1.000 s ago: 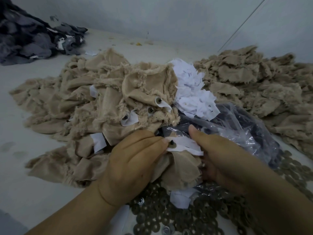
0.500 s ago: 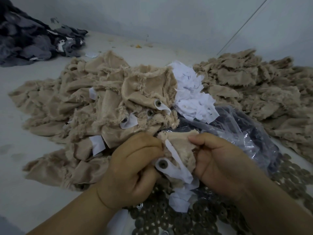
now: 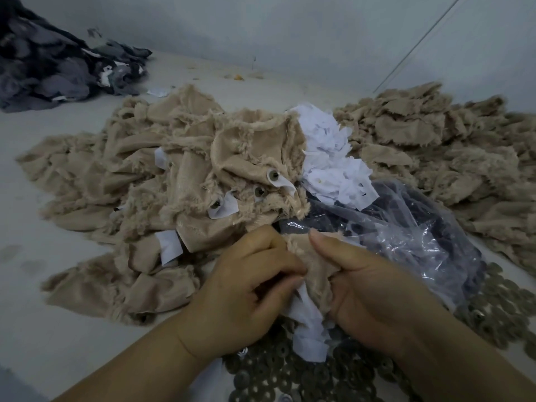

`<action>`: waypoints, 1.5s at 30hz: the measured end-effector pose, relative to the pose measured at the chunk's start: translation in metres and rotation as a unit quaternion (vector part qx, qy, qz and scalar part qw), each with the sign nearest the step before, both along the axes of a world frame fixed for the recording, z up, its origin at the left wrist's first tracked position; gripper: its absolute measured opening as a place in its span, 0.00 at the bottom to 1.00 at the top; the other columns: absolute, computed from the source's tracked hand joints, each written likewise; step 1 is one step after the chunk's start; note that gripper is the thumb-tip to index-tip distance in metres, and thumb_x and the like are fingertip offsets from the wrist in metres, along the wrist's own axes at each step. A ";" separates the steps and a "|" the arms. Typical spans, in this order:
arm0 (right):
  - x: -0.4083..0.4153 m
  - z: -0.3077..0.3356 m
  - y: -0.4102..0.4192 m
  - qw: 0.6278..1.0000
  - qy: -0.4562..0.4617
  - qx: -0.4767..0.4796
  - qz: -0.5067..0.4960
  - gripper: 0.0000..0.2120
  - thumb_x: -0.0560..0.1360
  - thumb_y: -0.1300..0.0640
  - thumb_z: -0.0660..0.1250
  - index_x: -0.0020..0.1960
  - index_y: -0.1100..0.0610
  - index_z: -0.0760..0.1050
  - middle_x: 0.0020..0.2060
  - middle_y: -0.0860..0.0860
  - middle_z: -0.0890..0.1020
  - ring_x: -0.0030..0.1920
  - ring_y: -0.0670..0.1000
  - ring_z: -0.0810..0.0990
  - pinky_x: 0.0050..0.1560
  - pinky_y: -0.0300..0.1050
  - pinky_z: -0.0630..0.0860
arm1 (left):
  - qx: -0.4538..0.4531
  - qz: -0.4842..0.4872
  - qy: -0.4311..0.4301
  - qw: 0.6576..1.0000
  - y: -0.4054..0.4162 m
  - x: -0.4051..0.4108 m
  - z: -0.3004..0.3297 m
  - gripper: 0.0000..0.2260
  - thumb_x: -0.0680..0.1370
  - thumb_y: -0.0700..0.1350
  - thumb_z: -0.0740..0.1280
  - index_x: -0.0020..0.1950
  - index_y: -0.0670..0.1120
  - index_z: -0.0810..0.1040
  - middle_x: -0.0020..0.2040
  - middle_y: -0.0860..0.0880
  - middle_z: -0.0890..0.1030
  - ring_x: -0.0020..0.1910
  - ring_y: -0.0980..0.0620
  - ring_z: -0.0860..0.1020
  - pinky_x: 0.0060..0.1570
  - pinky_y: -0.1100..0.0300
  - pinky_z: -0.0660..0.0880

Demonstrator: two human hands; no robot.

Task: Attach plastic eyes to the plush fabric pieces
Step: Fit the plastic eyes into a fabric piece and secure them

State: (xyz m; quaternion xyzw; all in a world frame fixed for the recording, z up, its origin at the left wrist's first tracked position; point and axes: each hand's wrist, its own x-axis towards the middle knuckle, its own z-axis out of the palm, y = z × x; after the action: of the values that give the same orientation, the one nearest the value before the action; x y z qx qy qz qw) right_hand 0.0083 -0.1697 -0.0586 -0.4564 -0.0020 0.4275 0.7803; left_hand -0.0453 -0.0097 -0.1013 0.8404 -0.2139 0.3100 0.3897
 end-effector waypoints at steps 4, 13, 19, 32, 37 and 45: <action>-0.002 -0.001 0.000 0.999 0.032 0.003 -0.008 0.15 0.77 0.57 0.66 0.57 0.67 0.79 0.44 0.61 0.85 0.40 0.56 0.85 0.35 0.45 0.81 | -0.009 -0.026 0.012 1.000 0.000 -0.003 -0.001 0.08 0.76 0.39 0.67 0.54 0.39 0.81 0.47 0.47 0.73 0.43 0.51 0.73 0.41 0.58 0.72; -0.001 0.007 -0.002 0.997 0.011 0.011 -0.082 0.23 0.72 0.56 0.67 0.62 0.69 0.78 0.56 0.66 0.83 0.50 0.61 0.85 0.47 0.52 0.84 | 0.054 0.062 -0.035 0.996 -0.001 0.000 0.016 0.07 0.77 0.41 0.68 0.52 0.41 0.83 0.45 0.50 0.79 0.45 0.56 0.77 0.47 0.65 0.73; -0.003 0.008 -0.002 0.990 -0.003 0.020 -0.138 0.18 0.79 0.58 0.62 0.62 0.69 0.77 0.54 0.66 0.84 0.56 0.63 0.83 0.54 0.56 0.82 | 0.087 0.074 -0.004 0.993 -0.005 -0.001 0.041 0.06 0.76 0.43 0.68 0.47 0.44 0.84 0.41 0.56 0.80 0.42 0.62 0.76 0.45 0.68 0.72; -0.004 -0.002 -0.002 0.992 -0.049 0.007 -0.112 0.15 0.81 0.59 0.61 0.56 0.68 0.80 0.47 0.67 0.84 0.45 0.63 0.85 0.47 0.57 0.84 | -0.262 0.044 0.332 0.905 -0.024 0.008 0.070 0.09 0.74 0.31 0.66 0.43 0.43 0.83 0.32 0.46 0.84 0.24 0.55 0.75 0.25 0.64 0.72; -0.002 -0.003 -0.003 0.994 -0.031 0.022 -0.100 0.16 0.82 0.58 0.59 0.60 0.69 0.78 0.52 0.66 0.84 0.51 0.62 0.86 0.49 0.54 0.84 | -0.190 0.001 0.323 0.927 -0.016 0.009 0.066 0.09 0.71 0.30 0.72 0.44 0.44 0.84 0.35 0.45 0.84 0.32 0.51 0.80 0.33 0.59 0.79; -0.004 -0.001 -0.003 0.995 -0.042 -0.003 -0.094 0.17 0.80 0.57 0.61 0.59 0.69 0.79 0.50 0.67 0.84 0.48 0.63 0.86 0.45 0.54 0.85 | -0.178 0.094 0.240 0.950 -0.025 0.016 0.051 0.08 0.71 0.38 0.75 0.34 0.48 0.82 0.28 0.53 0.80 0.25 0.61 0.75 0.26 0.69 0.70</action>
State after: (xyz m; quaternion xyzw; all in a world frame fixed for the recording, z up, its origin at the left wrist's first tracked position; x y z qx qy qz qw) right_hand 0.0047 -0.1726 -0.0596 -0.4740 0.0094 0.3328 0.8151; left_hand -0.0297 -0.0346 -0.0500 0.8232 0.0249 0.1680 0.5418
